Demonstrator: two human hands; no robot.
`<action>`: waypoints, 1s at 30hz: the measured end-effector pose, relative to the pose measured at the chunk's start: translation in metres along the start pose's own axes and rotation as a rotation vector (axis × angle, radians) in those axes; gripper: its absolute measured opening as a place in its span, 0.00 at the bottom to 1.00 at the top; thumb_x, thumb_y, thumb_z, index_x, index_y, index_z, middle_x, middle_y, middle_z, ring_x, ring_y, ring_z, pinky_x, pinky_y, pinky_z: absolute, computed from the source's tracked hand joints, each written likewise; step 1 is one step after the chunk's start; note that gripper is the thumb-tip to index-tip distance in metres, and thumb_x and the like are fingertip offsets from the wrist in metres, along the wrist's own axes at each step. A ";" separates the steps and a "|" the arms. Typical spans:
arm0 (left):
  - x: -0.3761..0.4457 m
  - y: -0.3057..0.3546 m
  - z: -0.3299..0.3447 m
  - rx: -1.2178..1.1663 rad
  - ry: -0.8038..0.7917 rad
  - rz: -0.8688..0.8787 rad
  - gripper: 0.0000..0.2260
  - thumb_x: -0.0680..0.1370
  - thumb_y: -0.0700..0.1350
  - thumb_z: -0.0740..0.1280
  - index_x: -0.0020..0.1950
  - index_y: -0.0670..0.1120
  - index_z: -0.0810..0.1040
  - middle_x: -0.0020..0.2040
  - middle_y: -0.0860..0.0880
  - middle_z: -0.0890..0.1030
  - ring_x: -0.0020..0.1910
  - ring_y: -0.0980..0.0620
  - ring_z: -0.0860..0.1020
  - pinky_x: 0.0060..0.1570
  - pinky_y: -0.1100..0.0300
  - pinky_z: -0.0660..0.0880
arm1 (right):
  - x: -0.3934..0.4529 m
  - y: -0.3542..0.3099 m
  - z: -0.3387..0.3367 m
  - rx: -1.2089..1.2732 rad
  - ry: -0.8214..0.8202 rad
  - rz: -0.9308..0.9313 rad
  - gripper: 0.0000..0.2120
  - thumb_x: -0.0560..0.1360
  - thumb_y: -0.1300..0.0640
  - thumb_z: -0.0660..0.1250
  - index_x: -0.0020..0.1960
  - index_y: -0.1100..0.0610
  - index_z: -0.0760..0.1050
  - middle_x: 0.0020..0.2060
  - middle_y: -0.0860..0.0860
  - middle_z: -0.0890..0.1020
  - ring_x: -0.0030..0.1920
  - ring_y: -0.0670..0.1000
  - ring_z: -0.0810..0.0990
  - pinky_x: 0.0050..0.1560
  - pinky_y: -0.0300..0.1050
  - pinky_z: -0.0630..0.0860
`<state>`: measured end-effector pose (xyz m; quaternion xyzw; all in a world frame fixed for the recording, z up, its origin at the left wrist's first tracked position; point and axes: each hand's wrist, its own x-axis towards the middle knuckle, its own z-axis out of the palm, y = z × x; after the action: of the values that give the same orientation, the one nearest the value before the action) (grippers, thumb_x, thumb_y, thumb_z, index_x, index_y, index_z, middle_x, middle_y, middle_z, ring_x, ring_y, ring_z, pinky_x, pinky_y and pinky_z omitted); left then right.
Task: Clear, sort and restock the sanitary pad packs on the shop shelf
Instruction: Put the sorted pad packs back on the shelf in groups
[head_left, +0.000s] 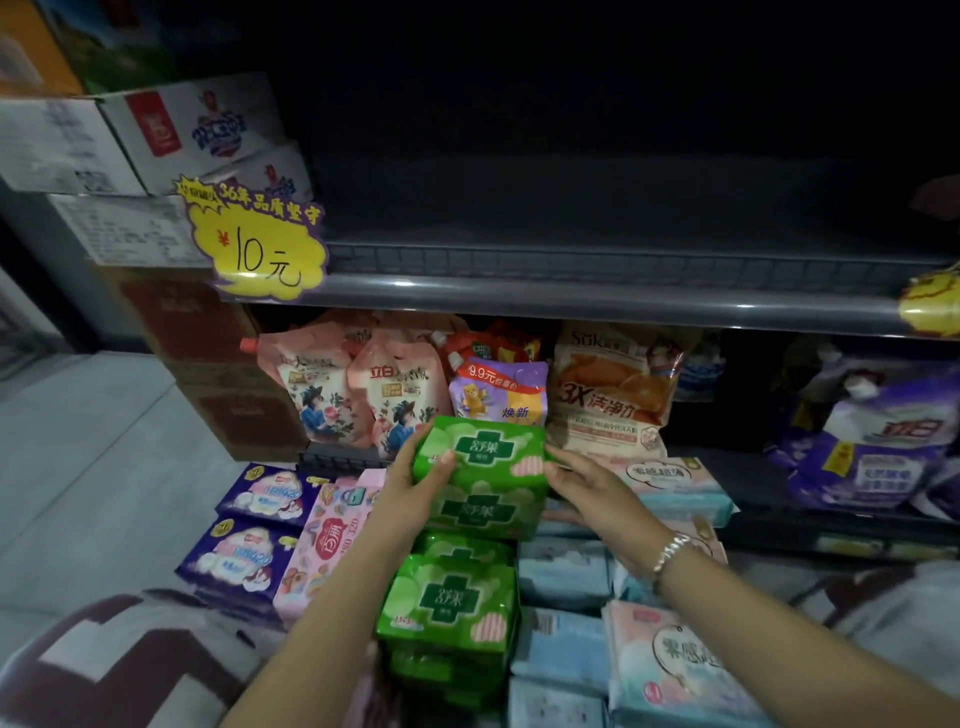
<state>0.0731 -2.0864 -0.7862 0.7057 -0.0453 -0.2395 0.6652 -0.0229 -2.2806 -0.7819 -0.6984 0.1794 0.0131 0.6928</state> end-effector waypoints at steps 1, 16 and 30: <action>0.002 -0.006 -0.003 0.012 0.012 -0.011 0.28 0.69 0.58 0.70 0.68 0.62 0.68 0.53 0.46 0.84 0.51 0.42 0.83 0.56 0.38 0.77 | 0.005 0.006 0.004 -0.026 0.001 0.017 0.20 0.79 0.53 0.65 0.69 0.47 0.68 0.59 0.47 0.79 0.53 0.43 0.80 0.48 0.38 0.80; 0.024 -0.033 -0.025 0.177 0.089 0.030 0.23 0.78 0.51 0.67 0.73 0.53 0.67 0.61 0.48 0.78 0.52 0.50 0.81 0.52 0.53 0.79 | 0.025 0.031 0.027 -0.164 0.065 0.036 0.18 0.77 0.60 0.68 0.65 0.52 0.70 0.51 0.51 0.83 0.45 0.43 0.82 0.40 0.34 0.79; 0.026 -0.077 -0.024 0.427 0.160 0.037 0.23 0.79 0.46 0.66 0.73 0.53 0.66 0.71 0.48 0.64 0.62 0.44 0.74 0.62 0.42 0.73 | 0.028 0.064 0.043 -0.119 -0.006 0.124 0.15 0.77 0.64 0.67 0.61 0.58 0.67 0.53 0.48 0.77 0.55 0.46 0.77 0.43 0.30 0.78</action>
<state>0.0861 -2.0660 -0.8670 0.8464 -0.0549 -0.1556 0.5063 -0.0037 -2.2437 -0.8524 -0.7260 0.2189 0.0686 0.6483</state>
